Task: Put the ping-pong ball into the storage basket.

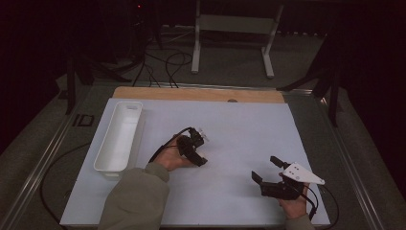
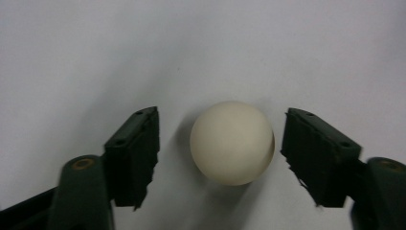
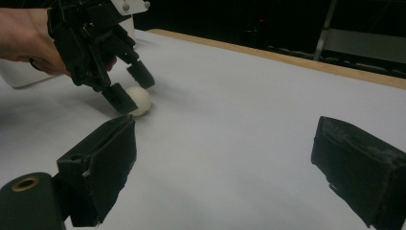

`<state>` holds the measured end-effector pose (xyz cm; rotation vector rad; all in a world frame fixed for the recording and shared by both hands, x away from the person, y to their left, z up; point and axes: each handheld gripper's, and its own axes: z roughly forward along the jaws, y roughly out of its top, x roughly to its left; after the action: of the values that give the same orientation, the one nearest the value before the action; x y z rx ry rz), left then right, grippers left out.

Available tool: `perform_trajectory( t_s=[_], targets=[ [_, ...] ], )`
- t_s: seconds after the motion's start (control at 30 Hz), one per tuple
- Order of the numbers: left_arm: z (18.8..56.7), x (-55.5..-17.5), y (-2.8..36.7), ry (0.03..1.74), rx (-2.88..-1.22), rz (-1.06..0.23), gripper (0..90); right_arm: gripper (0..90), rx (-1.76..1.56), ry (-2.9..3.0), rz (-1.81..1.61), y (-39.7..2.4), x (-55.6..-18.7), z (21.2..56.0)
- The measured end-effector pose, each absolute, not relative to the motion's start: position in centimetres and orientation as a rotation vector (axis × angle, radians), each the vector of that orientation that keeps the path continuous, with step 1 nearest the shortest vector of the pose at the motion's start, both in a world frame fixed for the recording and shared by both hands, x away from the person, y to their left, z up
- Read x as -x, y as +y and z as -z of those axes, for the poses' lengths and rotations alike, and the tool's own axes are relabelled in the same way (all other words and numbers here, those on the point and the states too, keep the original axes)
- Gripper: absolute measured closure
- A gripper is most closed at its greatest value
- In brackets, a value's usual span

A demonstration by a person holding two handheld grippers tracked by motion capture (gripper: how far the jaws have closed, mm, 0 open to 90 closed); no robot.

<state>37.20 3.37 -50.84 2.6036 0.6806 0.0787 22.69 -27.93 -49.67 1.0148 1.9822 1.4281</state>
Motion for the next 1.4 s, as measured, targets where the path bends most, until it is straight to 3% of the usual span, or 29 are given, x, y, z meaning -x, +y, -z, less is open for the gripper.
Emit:
perform_trajectory(
  t_s=[0.4,1.4],
  targets=[
    [51.2,-37.4,3.4,0.684,-2.621,-0.028,50.6,8.1,-1.015,1.982,-1.428,-27.9,-22.7,49.7],
    [50.1,-37.2,3.9,0.698,-2.596,-0.031,51.3,8.1,-1.013,1.987,-1.424,-27.9,-22.7,49.7]
  ],
)
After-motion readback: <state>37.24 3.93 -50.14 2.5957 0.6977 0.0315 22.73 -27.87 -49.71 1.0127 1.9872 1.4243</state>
